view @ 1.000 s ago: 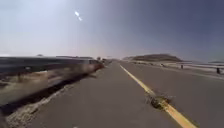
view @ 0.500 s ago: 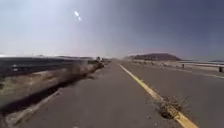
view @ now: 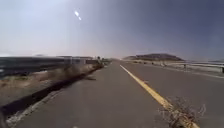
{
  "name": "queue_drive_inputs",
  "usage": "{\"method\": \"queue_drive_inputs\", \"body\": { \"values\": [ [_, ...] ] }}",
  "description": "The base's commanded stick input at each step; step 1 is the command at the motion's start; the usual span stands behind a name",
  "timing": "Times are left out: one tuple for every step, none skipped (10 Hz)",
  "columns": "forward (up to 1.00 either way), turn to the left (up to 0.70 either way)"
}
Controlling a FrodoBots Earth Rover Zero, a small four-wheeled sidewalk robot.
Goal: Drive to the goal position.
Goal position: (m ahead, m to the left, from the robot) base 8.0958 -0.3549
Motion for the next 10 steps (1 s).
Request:
{"method": "queue_drive_inputs", "body": {
  "values": [
    [0.5,0.0],
    [0.5,0.0],
    [0.5,0.0],
    [0.5,0.0],
    [0.5,0.0],
    [0.5,0.0],
    [0.5,0.0],
    [0.5,0.0],
    [0.5,0.0],
    [0.5,0.0]
  ]
}}
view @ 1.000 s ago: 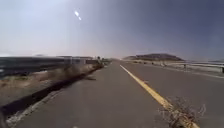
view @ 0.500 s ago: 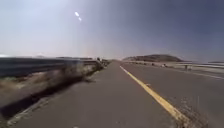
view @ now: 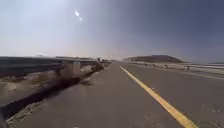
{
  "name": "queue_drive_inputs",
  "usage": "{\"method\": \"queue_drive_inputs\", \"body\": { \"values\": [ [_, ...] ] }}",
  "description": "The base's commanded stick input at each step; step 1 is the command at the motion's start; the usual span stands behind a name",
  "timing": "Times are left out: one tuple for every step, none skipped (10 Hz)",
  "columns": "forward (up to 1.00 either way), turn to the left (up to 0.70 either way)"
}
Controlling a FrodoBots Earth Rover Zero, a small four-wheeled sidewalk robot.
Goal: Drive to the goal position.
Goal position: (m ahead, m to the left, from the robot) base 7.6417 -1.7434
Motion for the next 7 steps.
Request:
{"method": "queue_drive_inputs", "body": {
  "values": [
    [0.5,0.0],
    [0.5,0.0],
    [0.5,0.0],
    [0.5,0.0],
    [0.5,0.0],
    [0.5,0.0],
    [0.5,0.0]
  ]
}}
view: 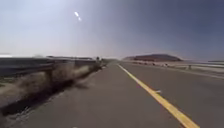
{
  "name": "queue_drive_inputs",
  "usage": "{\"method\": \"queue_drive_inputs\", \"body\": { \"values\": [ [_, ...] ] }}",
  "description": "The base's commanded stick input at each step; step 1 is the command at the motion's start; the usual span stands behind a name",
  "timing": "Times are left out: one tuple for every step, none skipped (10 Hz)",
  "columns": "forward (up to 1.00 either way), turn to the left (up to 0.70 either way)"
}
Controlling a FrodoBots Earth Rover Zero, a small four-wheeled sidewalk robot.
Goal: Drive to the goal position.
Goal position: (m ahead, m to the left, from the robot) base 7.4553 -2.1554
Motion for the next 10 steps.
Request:
{"method": "queue_drive_inputs", "body": {
  "values": [
    [0.5,0.0],
    [0.5,0.0],
    [0.5,0.0],
    [0.5,0.0],
    [0.5,0.0],
    [0.5,0.0],
    [0.5,0.0],
    [0.5,0.0],
    [0.5,0.0],
    [0.5,0.0]
  ]
}}
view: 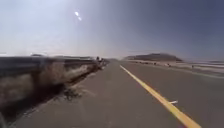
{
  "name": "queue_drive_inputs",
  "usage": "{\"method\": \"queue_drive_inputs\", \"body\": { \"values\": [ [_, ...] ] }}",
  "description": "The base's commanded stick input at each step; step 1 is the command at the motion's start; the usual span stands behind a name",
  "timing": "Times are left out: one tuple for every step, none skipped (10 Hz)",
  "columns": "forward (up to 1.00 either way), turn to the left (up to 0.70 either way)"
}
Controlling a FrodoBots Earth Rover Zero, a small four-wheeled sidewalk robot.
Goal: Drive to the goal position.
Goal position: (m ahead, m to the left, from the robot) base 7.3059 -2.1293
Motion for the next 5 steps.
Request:
{"method": "queue_drive_inputs", "body": {
  "values": [
    [0.5,0.0],
    [0.5,0.0],
    [0.5,0.0],
    [0.5,0.0],
    [0.5,0.0]
  ]
}}
